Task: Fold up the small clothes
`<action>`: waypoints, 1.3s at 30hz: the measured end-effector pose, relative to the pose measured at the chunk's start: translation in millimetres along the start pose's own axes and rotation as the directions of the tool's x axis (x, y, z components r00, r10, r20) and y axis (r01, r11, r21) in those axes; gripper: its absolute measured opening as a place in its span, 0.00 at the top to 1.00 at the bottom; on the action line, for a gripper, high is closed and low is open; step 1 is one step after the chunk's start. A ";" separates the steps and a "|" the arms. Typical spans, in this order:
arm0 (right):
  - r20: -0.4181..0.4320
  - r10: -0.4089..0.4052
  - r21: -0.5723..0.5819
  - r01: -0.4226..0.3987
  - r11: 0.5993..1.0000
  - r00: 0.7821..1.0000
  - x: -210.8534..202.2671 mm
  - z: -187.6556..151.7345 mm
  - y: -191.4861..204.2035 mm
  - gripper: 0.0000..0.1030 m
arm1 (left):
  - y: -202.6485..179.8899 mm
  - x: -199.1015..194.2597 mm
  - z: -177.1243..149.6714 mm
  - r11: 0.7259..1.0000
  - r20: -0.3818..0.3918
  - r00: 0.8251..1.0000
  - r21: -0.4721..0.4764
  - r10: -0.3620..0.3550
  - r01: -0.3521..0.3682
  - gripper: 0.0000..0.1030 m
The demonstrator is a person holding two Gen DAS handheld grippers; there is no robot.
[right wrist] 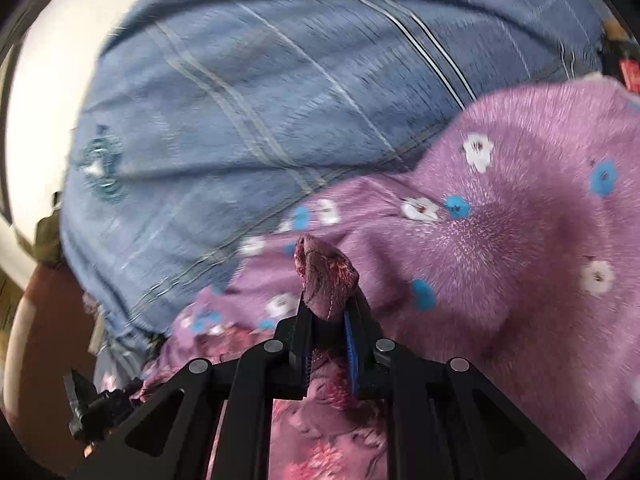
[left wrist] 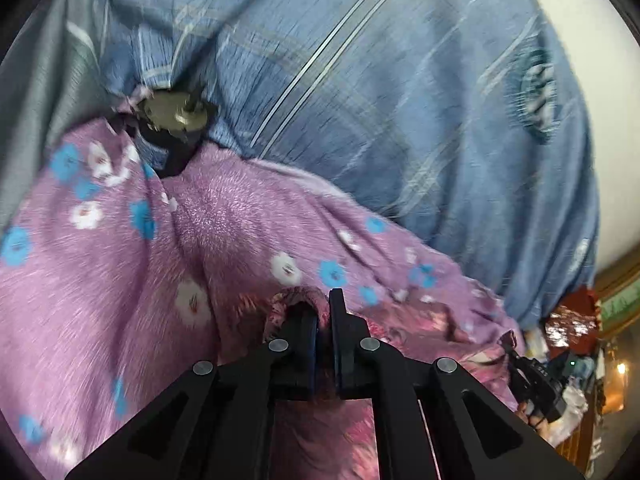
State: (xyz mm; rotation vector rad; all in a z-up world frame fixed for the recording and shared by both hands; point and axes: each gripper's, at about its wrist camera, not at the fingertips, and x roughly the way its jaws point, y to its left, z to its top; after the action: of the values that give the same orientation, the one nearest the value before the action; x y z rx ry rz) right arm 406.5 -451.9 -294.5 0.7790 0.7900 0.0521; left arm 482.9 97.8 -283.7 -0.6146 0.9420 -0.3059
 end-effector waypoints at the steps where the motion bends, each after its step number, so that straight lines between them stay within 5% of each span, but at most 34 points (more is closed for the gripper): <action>1: -0.009 -0.017 0.010 0.017 1.000 1.000 4.7 0.5 -3.0 0.64 | 6.6 10.7 -0.4 0.999 -0.006 1.000 -0.033 -0.008 0.008 0.93; 2: -0.008 -0.025 0.036 0.025 0.999 1.000 4.6 1.7 -8.2 0.50 | 11.4 14.8 0.3 0.997 -0.003 0.999 -0.069 -0.035 0.035 0.92; 5: 0.083 0.013 0.098 -0.022 0.995 0.996 -22.1 2.7 -17.6 0.38 | 21.6 10.2 0.8 0.984 0.041 0.995 -0.148 -0.093 0.098 0.79; 7: 0.152 0.032 0.066 -0.042 0.997 0.988 -47.1 -0.7 -10.0 0.38 | 17.3 -18.2 -1.7 0.982 0.154 0.986 -0.166 -0.063 0.088 0.64; 8: 0.161 0.043 0.033 -0.049 0.998 0.986 -55.3 -3.6 -2.2 0.38 | 12.8 -38.4 -6.2 0.981 0.241 0.969 -0.167 -0.056 0.099 0.50; 10: 0.136 0.089 -0.075 -0.079 0.994 0.987 -68.9 -16.9 27.0 0.38 | 0.3 -67.2 -22.0 0.986 0.328 0.945 -0.154 -0.010 0.064 0.39; 13: 0.073 0.129 -0.221 -0.110 0.969 0.989 -71.7 -42.3 75.3 0.42 | -29.2 -82.9 -67.1 0.986 0.312 0.938 -0.121 0.149 -0.117 0.38; 17: -0.083 0.180 -0.342 -0.198 0.919 0.980 -56.2 -91.6 133.4 0.52 | -45.0 -61.2 -132.7 0.978 0.208 0.961 -0.142 0.184 -0.156 0.38; 20: -0.180 0.164 -0.400 -0.225 0.888 0.970 -39.9 -131.9 162.4 0.58 | -52.8 -38.7 -160.4 0.960 0.178 0.945 -0.106 0.273 -0.258 0.39; 24: -0.265 0.110 -0.431 -0.219 0.875 0.958 -11.2 -163.5 181.6 0.62 | -61.3 -38.6 -152.8 0.948 0.152 0.936 -0.065 0.317 -0.310 0.38; 29: -0.342 0.092 -0.403 -0.235 0.884 0.935 38.9 -156.0 209.1 0.62 | -44.5 -41.6 -128.1 0.948 0.109 0.945 -0.122 0.309 -0.296 0.38; 33: -0.425 -0.022 -0.396 -0.163 0.904 0.905 118.2 -146.4 233.1 0.63 | -26.1 -66.4 -117.5 0.947 0.092 0.950 -0.153 0.300 -0.284 0.38; 39: -0.320 -0.003 -0.360 -0.119 0.926 0.947 150.7 -105.4 245.1 0.65 | -16.1 -62.3 -105.2 0.928 0.075 0.937 -0.184 0.341 -0.323 0.39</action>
State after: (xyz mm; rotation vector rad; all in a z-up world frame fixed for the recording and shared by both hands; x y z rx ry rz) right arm 503.2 -161.7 -276.2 0.4311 1.0230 0.3813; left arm 361.2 78.7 -278.6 -0.6073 0.9571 0.1112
